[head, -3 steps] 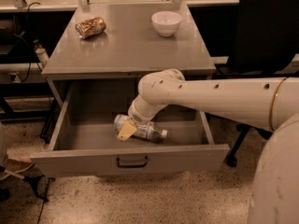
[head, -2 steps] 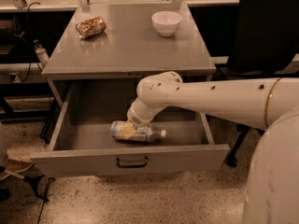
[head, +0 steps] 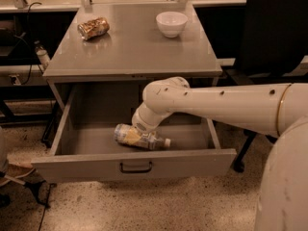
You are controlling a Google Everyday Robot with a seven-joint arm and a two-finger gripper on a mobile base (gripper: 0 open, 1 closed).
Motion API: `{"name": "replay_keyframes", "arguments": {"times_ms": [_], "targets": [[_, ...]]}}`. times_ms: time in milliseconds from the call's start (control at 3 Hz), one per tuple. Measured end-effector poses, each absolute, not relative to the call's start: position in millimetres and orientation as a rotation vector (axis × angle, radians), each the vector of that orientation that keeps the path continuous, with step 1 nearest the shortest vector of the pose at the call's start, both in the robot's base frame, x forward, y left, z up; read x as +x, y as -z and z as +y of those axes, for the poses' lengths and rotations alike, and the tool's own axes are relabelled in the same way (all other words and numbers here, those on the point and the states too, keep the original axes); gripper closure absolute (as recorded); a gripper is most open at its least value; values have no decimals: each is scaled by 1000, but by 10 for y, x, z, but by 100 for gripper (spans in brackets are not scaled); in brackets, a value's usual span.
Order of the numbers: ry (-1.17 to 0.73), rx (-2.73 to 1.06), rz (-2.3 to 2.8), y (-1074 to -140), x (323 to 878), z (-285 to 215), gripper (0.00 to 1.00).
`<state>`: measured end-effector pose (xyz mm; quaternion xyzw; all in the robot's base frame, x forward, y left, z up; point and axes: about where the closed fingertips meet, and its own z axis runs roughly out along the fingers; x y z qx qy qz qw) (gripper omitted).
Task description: Pick blue plastic bottle from top drawer and place on counter
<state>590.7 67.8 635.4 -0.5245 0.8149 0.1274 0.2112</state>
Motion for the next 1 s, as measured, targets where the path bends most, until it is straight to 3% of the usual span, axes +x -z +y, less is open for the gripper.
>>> {"name": "replay_keyframes", "arguments": {"times_ms": [667, 1000], "targets": [[-312, -1417, 2044, -7561, 6118, 110, 100], [-317, -1415, 2051, -7534, 6110, 132, 100]]}}
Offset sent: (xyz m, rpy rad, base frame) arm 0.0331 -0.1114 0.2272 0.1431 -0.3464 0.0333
